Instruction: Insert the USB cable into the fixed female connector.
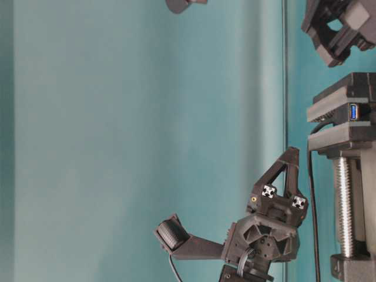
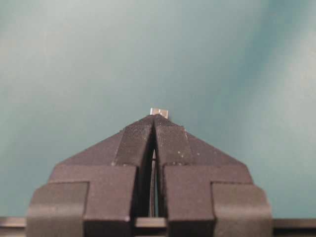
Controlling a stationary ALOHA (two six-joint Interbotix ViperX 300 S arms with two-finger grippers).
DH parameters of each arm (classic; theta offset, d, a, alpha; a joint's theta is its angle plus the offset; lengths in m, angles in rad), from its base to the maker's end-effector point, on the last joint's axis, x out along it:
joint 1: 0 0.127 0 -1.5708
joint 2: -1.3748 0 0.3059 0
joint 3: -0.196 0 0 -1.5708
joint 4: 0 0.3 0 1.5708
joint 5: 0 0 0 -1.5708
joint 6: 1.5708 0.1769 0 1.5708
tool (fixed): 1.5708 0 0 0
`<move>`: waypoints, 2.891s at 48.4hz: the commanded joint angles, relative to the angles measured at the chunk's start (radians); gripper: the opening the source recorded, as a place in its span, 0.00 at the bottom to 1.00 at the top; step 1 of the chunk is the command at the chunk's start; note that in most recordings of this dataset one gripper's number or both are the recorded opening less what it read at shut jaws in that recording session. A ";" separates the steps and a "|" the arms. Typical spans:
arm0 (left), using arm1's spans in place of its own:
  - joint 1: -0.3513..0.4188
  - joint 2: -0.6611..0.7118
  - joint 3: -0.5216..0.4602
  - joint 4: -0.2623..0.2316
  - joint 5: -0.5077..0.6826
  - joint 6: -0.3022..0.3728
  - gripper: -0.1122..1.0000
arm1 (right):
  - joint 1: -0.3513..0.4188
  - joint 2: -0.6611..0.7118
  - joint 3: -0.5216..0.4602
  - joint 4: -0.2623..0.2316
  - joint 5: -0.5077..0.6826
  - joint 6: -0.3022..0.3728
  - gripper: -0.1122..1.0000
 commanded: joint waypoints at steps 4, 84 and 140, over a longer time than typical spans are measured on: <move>-0.006 -0.048 0.000 0.040 -0.006 0.018 0.15 | 0.002 -0.014 -0.017 0.000 -0.008 0.005 0.10; -0.250 -1.491 0.640 0.046 0.759 0.000 0.89 | -0.009 0.071 -0.091 0.097 0.071 0.064 0.75; -0.265 -1.408 0.729 0.060 0.591 0.023 0.89 | 0.069 0.075 -0.077 0.193 0.144 0.123 0.62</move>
